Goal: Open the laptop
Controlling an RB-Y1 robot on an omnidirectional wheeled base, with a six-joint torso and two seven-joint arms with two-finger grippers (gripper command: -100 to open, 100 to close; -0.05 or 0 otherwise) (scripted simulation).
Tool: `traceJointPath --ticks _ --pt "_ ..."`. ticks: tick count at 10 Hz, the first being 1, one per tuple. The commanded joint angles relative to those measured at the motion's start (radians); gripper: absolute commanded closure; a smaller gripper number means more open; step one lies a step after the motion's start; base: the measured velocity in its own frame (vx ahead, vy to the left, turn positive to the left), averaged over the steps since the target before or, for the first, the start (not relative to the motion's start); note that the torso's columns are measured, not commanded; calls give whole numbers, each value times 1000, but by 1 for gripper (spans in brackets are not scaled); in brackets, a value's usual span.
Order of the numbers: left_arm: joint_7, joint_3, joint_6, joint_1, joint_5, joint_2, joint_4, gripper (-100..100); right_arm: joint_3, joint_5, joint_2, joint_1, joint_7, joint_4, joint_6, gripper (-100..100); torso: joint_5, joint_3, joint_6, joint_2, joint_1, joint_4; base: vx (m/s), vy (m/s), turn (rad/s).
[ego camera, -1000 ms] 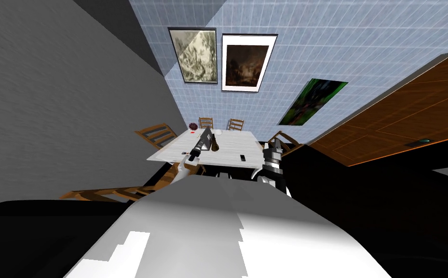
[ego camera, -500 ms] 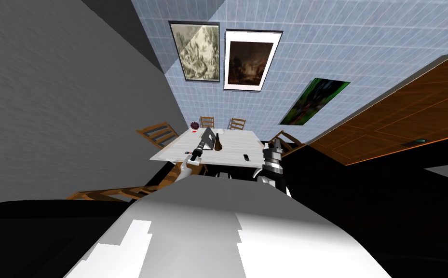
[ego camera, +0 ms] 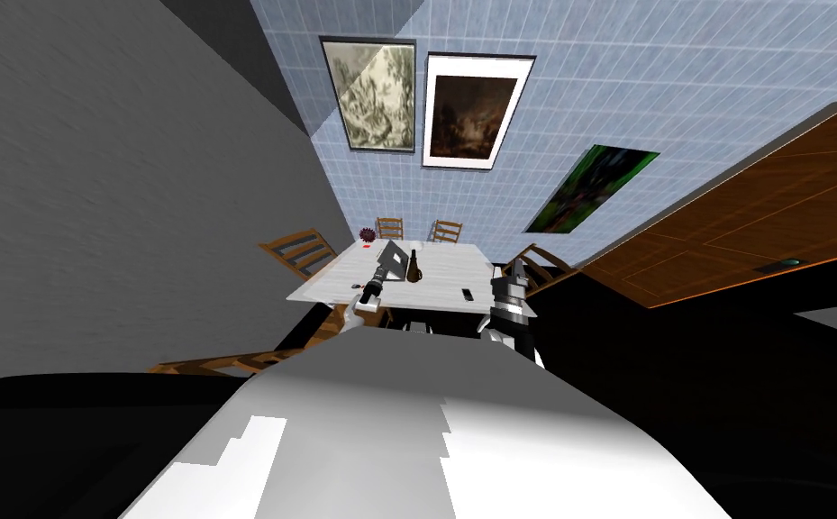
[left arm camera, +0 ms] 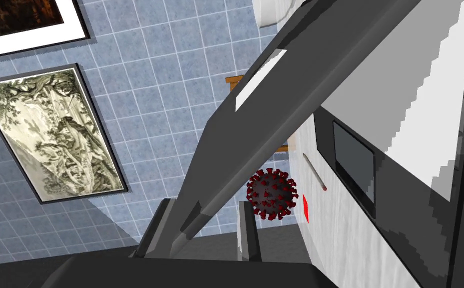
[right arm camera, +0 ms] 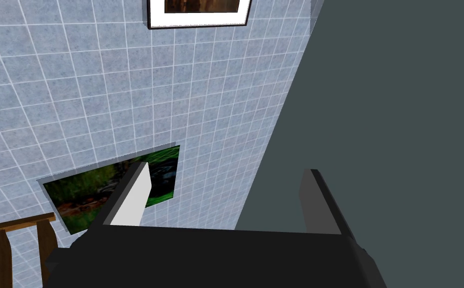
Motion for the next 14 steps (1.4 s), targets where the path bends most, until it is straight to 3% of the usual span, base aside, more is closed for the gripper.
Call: traceJointPath --ticks 1,3,4,7,8,9,14 --pt "39 2 -47 -4 42 -36 44 100 0 0 0 0 0 0 0 0 0 0 0 0 0 0 10 108 -6" --pt "68 2 -77 -5 73 -63 74 100 0 0 0 0 0 0 0 0 -1 1 2 1 -5 0 -23 23 -76" --pt "57 3 -63 3 63 -52 60 100 0 0 0 0 0 0 0 0 -1 0 2 1 -5 0 -7 6 -22" --pt "111 -6 -153 20 113 -85 130 100 0 0 0 0 0 0 0 0 1 0 1 0 1 -1 -18 18 -58" --pt "111 -6 -154 20 113 -85 130 100 0 0 0 0 0 0 0 0 1 0 2 0 0 -1 -17 17 -57" --pt "106 0 -112 -7 111 -81 116 -100 0 0 0 0 0 0 0 0 0 -1 1 -1 0 -1 -38 2 -1" --pt "111 7 -10 -61 114 -71 65 -100 0 0 0 0 0 0 0 0 0 0 0 0 0 0 -44 -9 21"
